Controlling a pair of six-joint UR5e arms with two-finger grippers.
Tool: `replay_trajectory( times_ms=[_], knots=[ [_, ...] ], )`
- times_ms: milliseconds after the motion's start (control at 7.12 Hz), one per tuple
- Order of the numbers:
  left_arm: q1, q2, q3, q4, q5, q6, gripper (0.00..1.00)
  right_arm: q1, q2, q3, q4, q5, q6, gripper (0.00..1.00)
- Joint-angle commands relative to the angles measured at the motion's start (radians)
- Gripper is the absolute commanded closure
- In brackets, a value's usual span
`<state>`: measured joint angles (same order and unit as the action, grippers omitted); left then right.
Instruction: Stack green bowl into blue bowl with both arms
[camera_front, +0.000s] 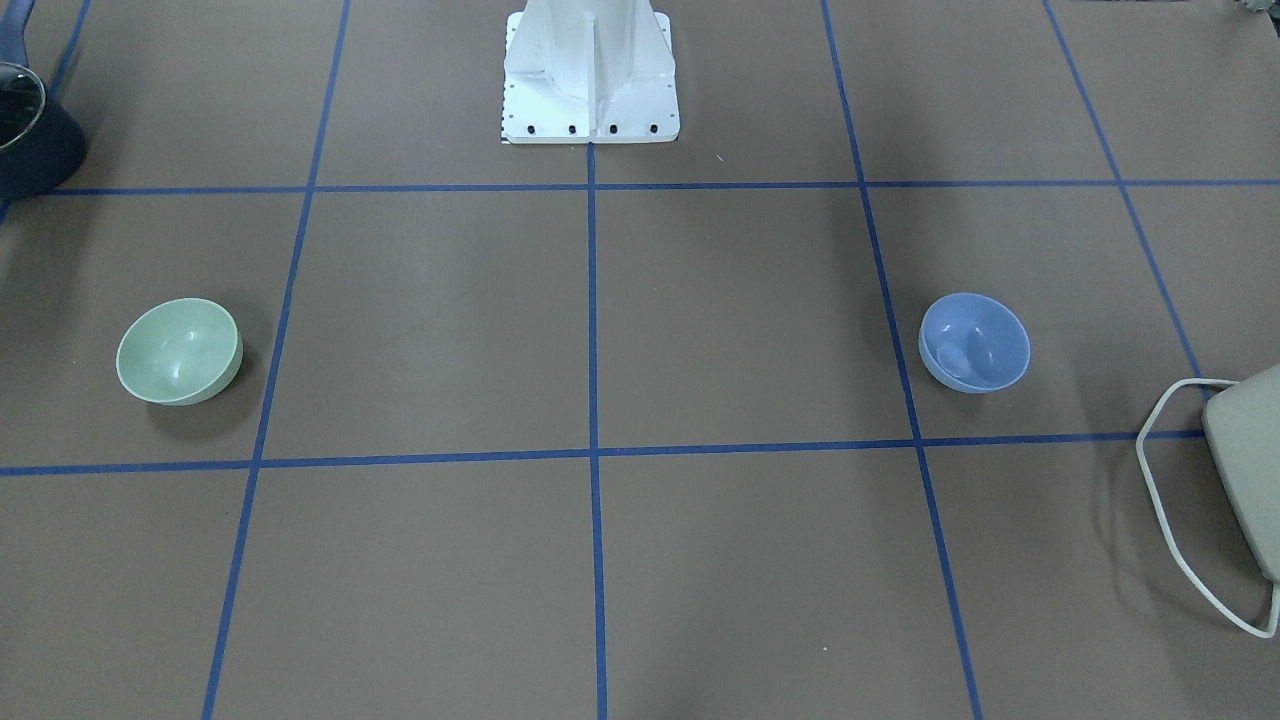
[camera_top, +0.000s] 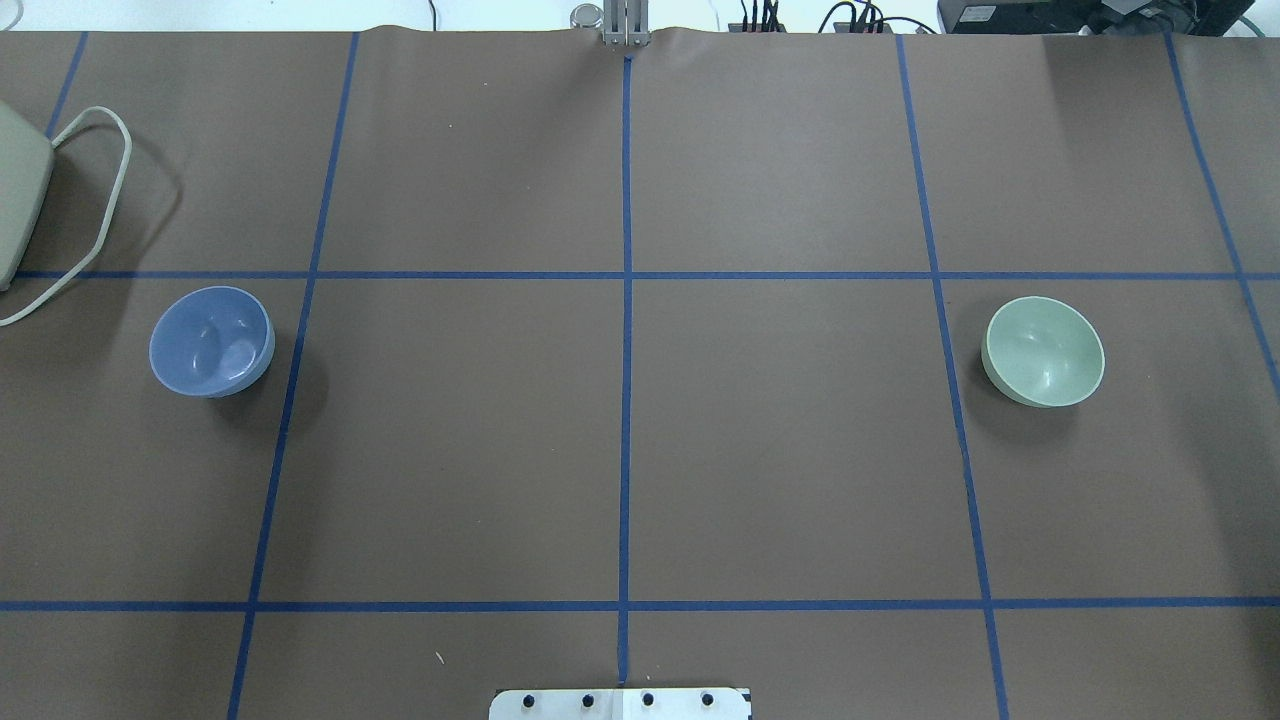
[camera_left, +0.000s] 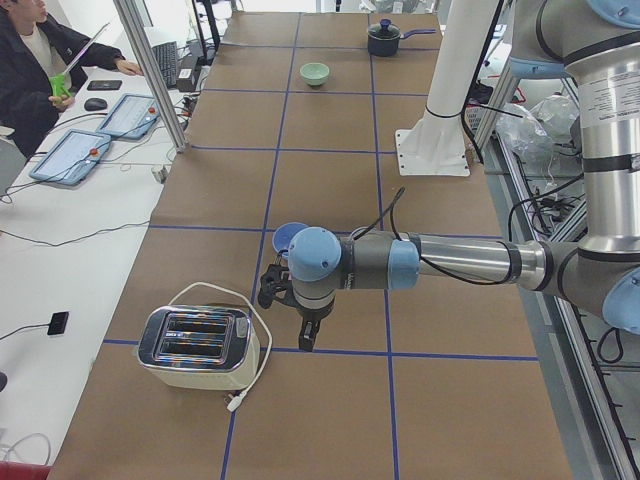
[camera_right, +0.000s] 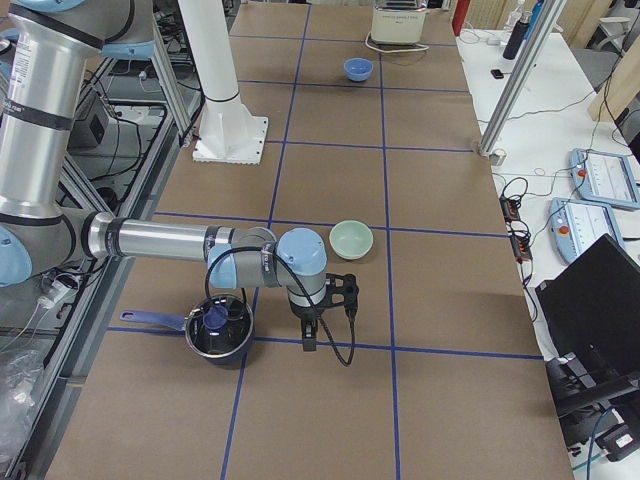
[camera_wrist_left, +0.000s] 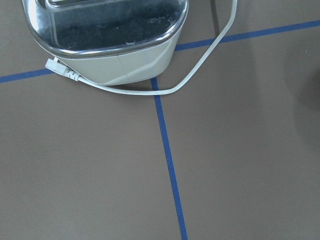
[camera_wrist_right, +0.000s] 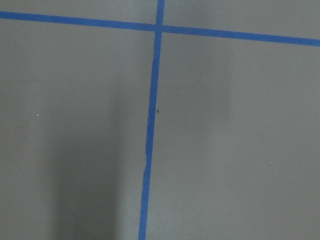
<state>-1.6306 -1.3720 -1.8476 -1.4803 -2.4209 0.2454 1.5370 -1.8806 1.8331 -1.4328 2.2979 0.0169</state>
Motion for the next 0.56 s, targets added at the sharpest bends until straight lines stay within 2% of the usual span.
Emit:
replay_trajectory(
  times_ms=[0, 421],
  knots=[
    [0.002, 0.002, -0.001, 0.000, 0.006, 0.000, 0.02, 0.000, 0.000, 0.000, 0.000, 0.000, 0.000, 0.00],
    [0.003, -0.002, -0.005, 0.000, 0.000, 0.000, 0.02, 0.000, 0.000, 0.000, 0.000, -0.003, 0.000, 0.00]
  ],
)
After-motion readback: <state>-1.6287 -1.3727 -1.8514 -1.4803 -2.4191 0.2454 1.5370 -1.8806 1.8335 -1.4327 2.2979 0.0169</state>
